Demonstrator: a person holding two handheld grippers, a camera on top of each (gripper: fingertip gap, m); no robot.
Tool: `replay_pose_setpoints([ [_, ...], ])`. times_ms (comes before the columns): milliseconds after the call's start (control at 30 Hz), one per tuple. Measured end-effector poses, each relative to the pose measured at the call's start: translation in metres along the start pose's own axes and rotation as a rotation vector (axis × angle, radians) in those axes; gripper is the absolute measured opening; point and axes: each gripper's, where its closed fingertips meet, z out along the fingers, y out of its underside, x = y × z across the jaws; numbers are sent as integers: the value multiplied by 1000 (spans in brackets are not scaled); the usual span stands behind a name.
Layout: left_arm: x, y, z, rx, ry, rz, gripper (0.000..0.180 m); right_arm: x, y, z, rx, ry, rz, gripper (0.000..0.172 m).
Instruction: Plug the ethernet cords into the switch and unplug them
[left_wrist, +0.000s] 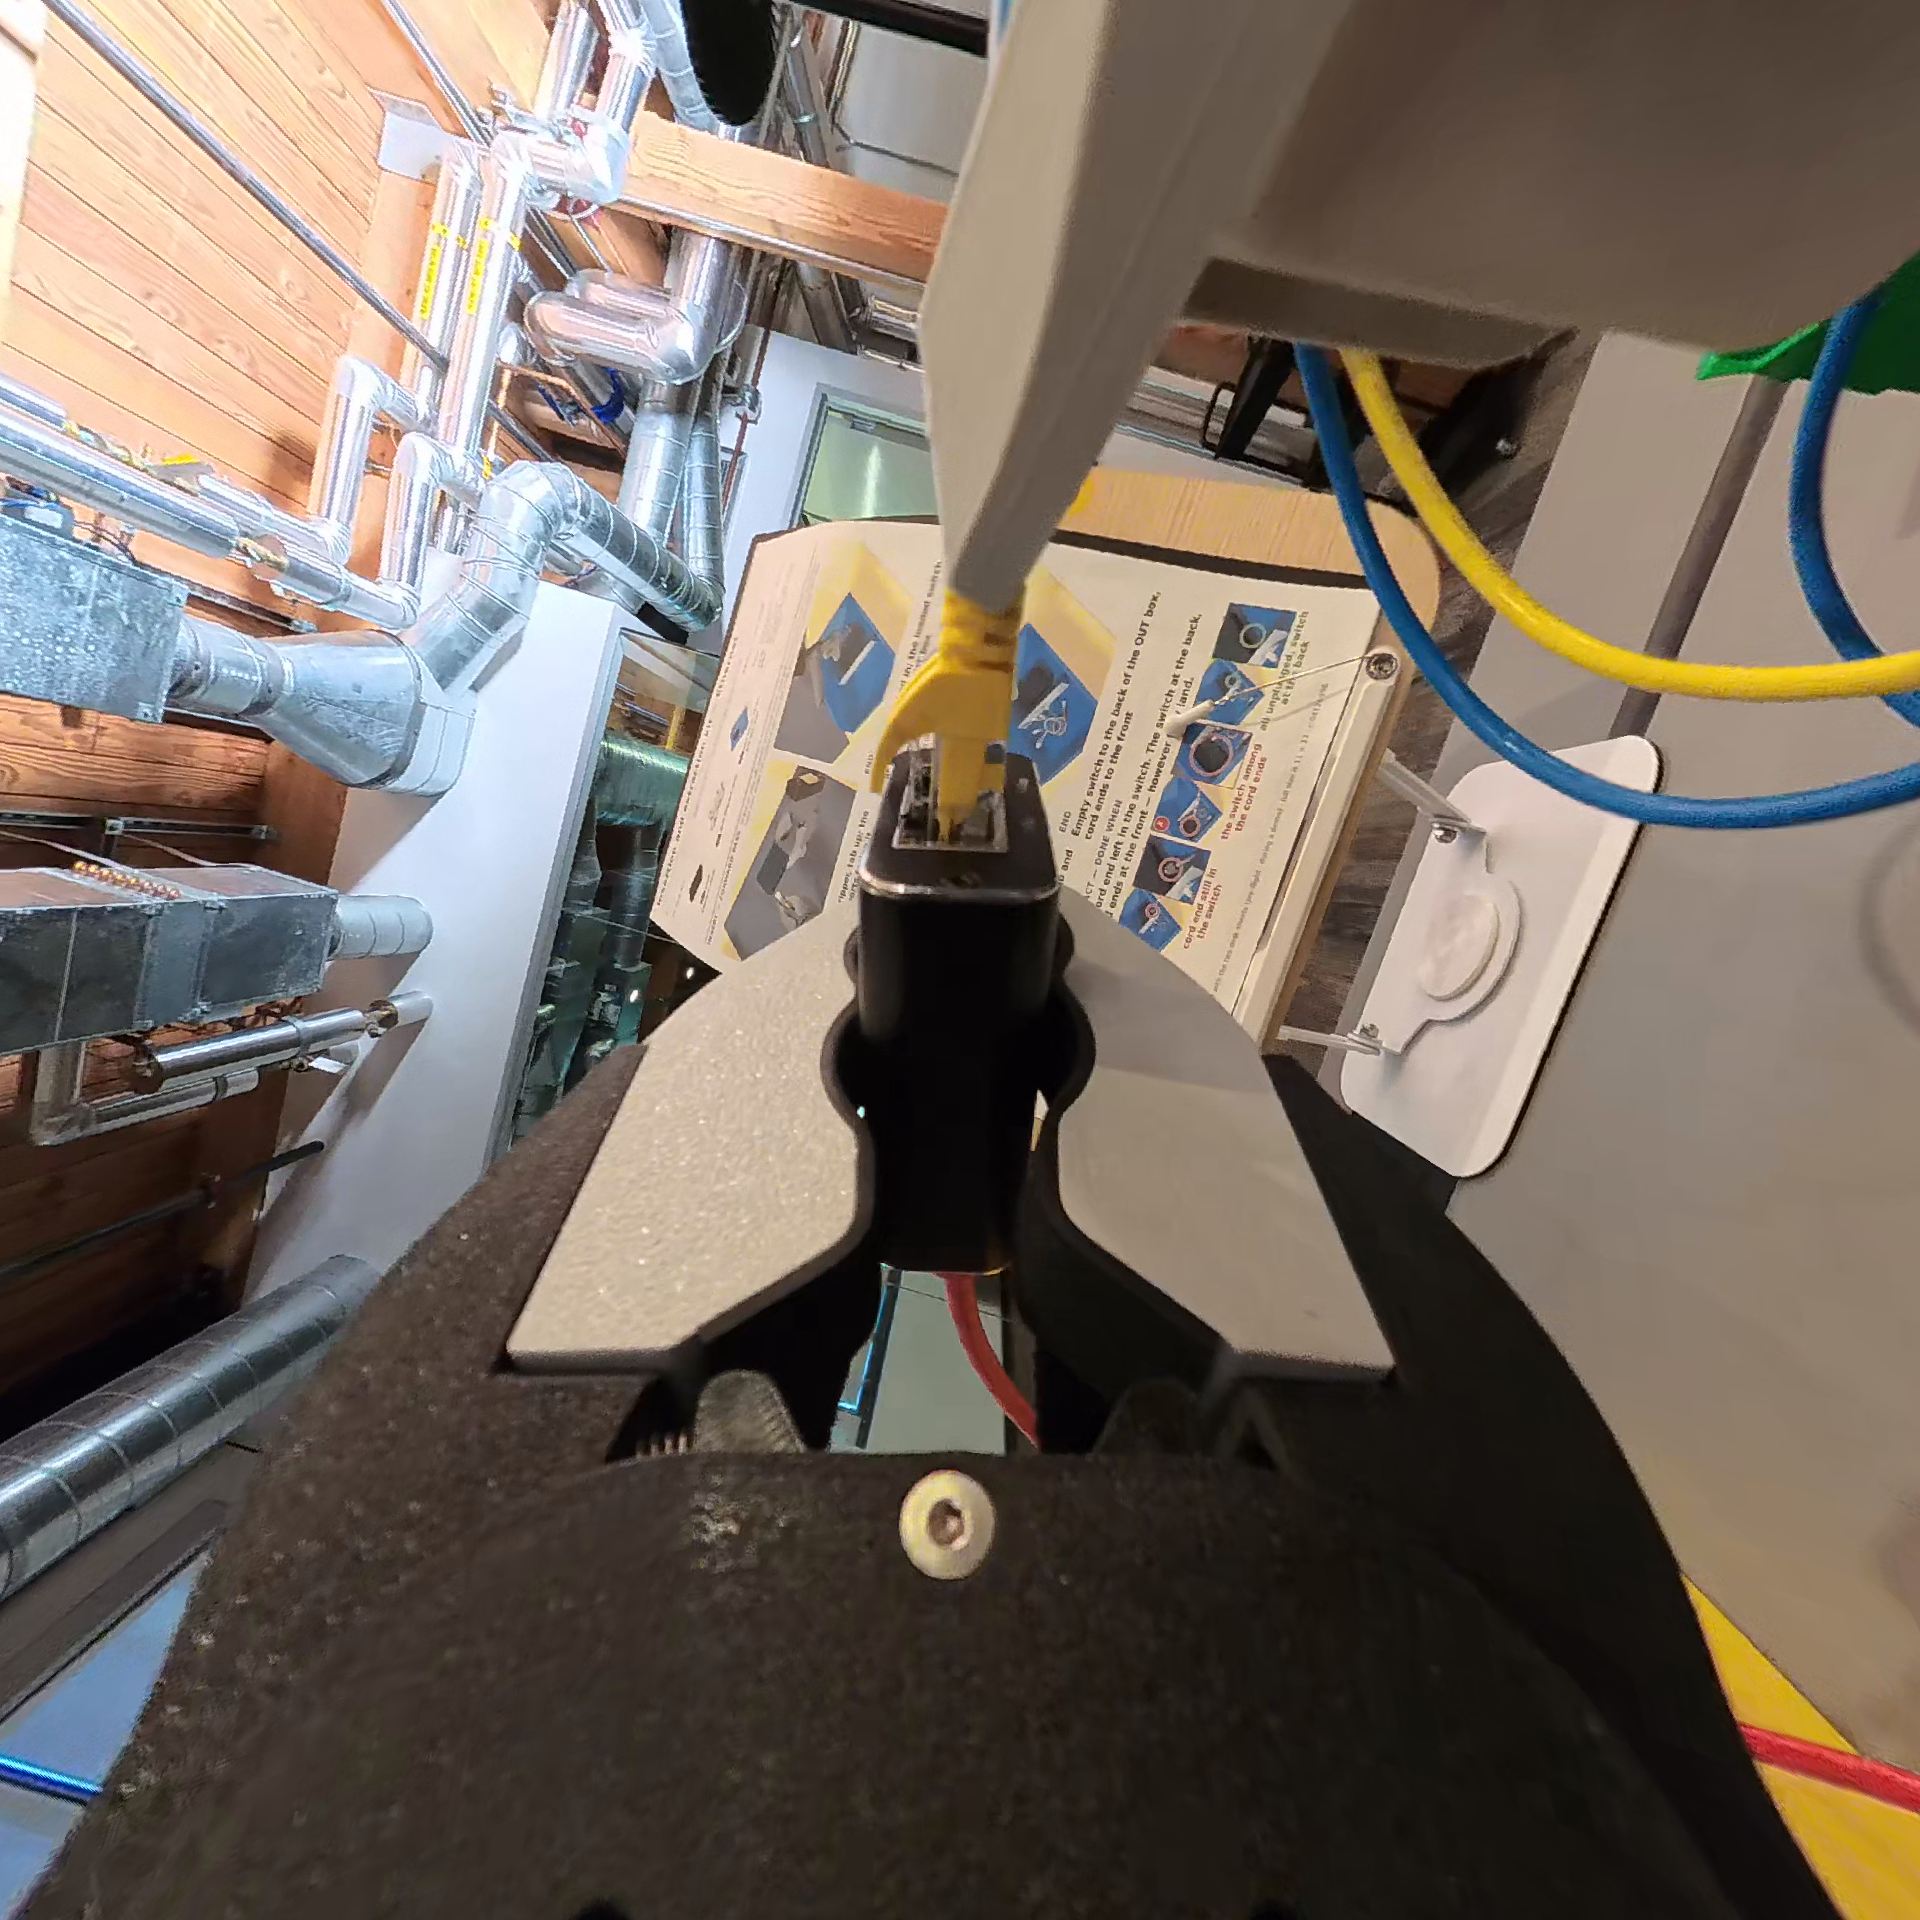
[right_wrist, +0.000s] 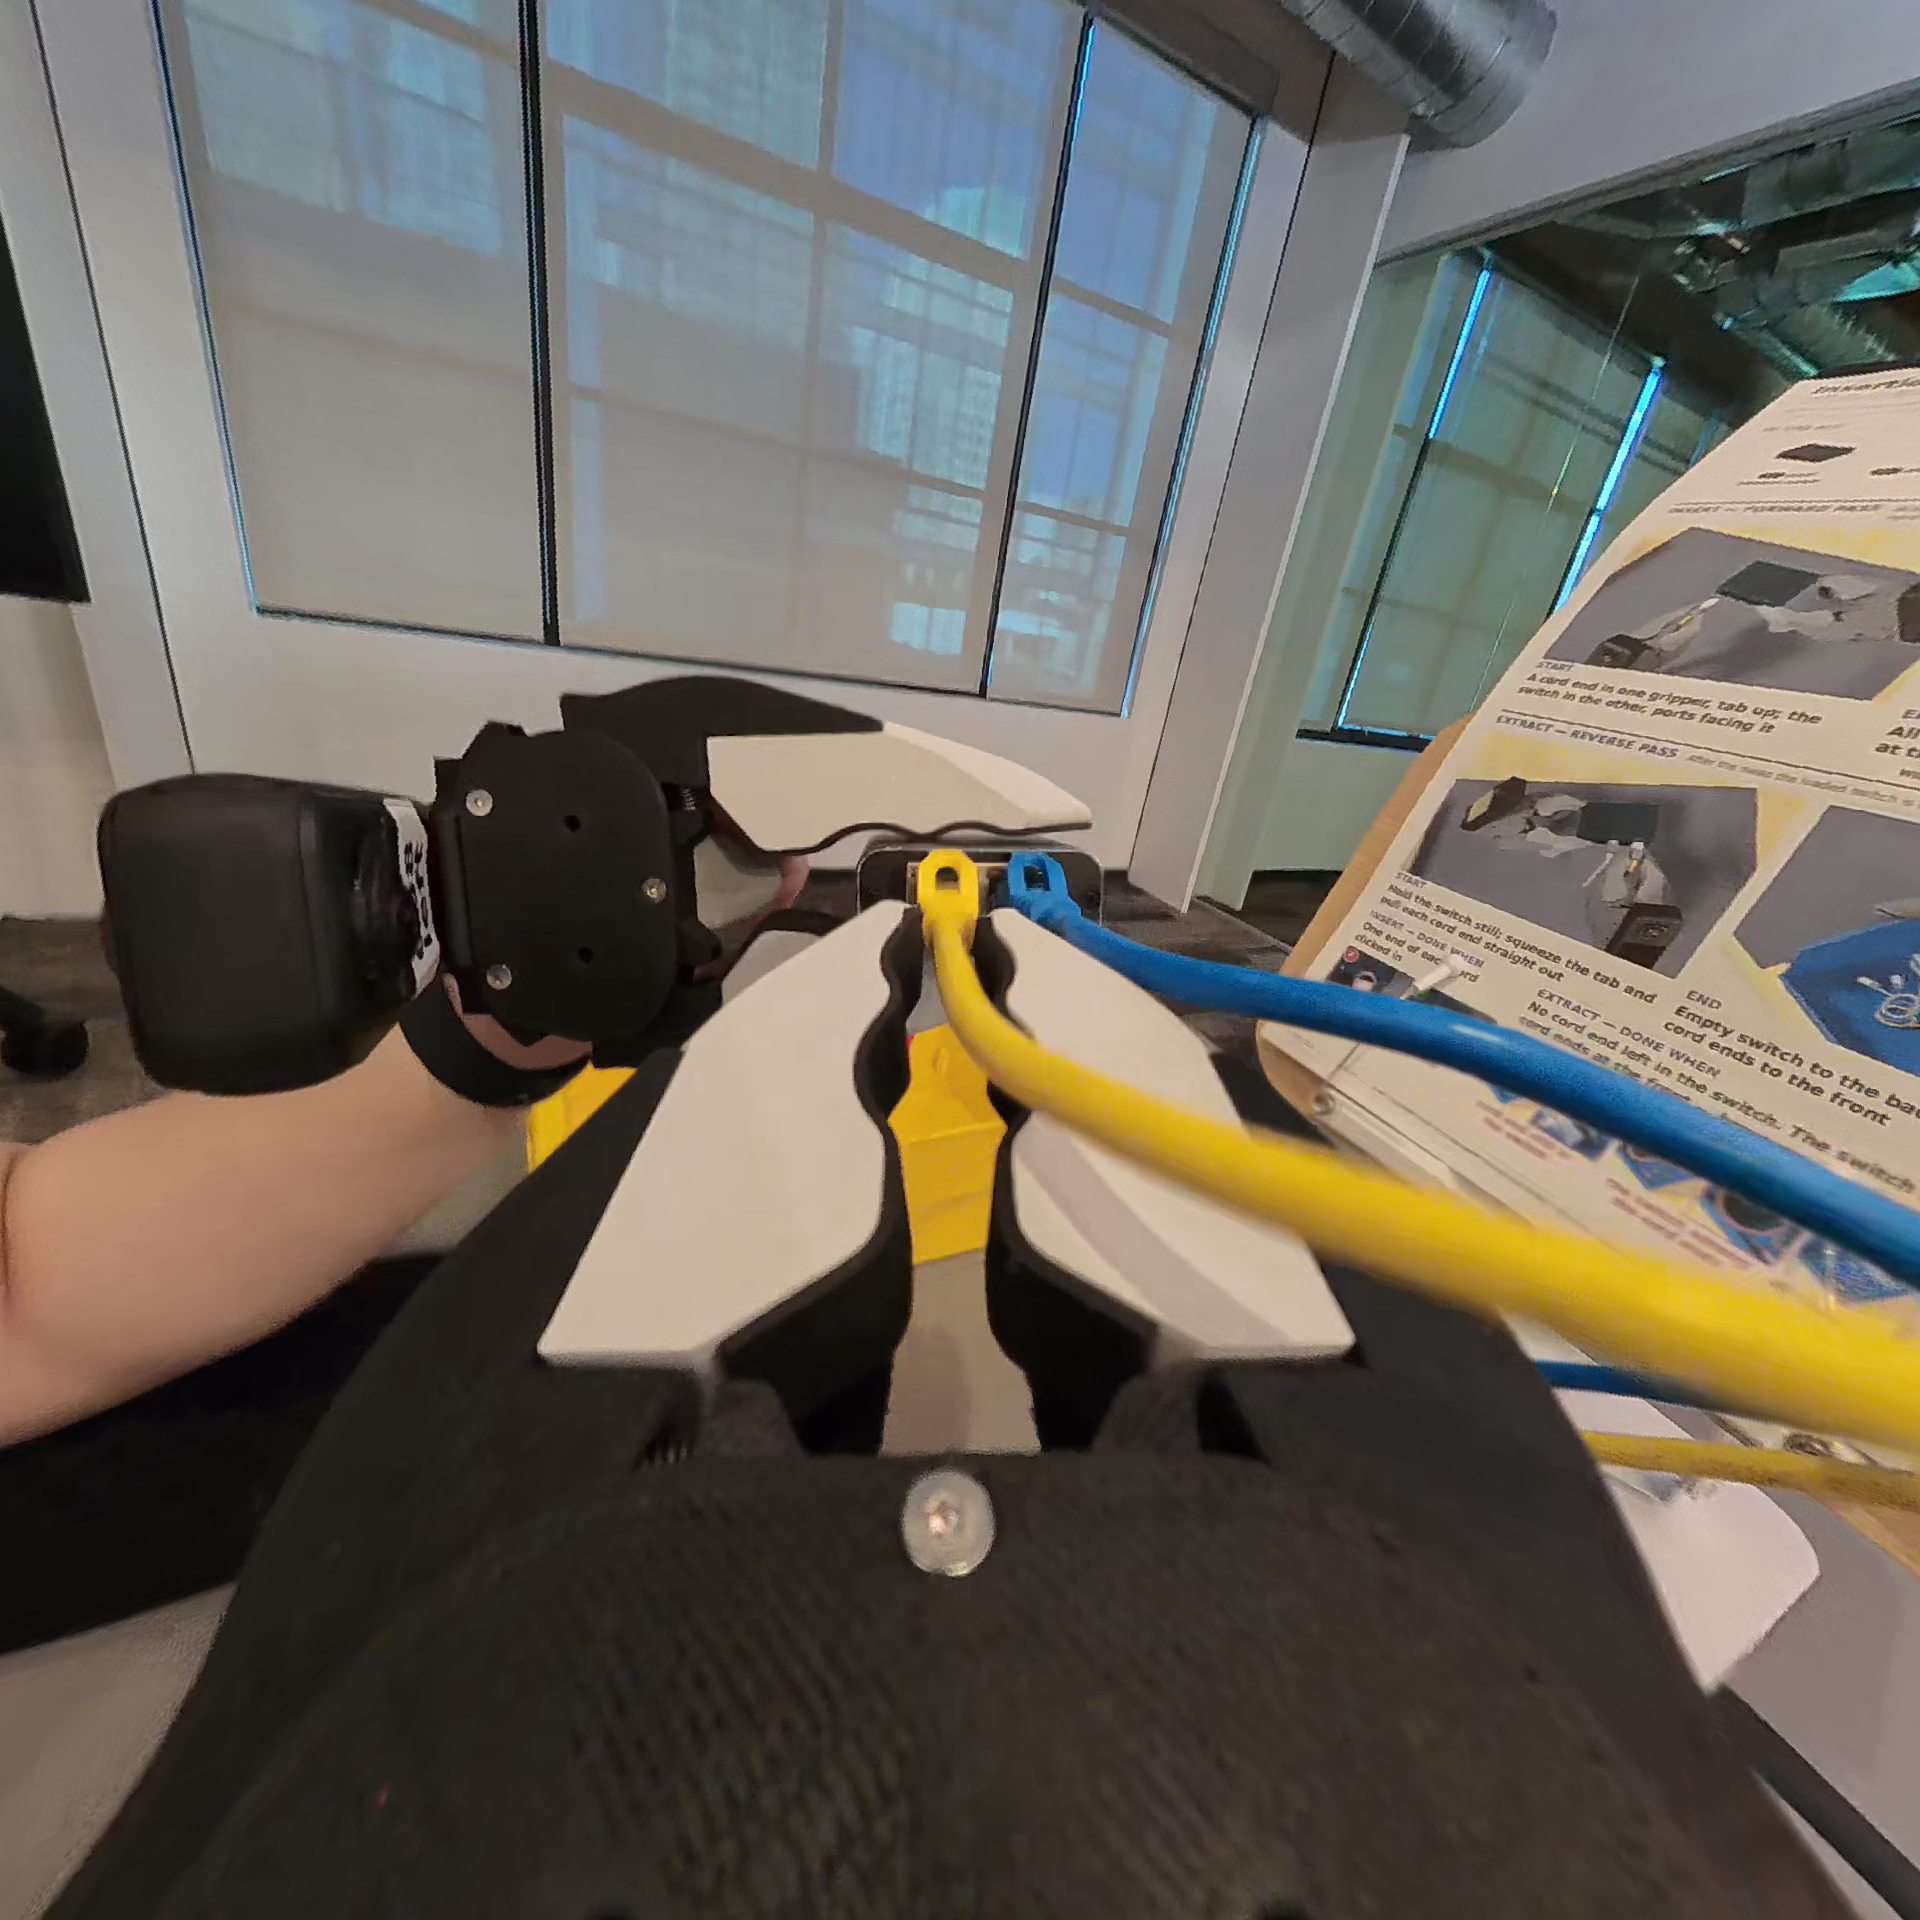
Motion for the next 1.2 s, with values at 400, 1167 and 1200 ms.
replay_pose_setpoints([
  [400, 9, 0, -2, -35, 4, 43, 25, 1, 11, -3, -84, 16, -61, 11],
  [1167, 8, 40, 5, -122, 65, -50, 27, -37, 54, -22, -519, -237, -299, 11],
  [1200, 9, 44, 5, -135, 74, -57, 27, -41, 59, -27, -580, -255, -359, 11],
])
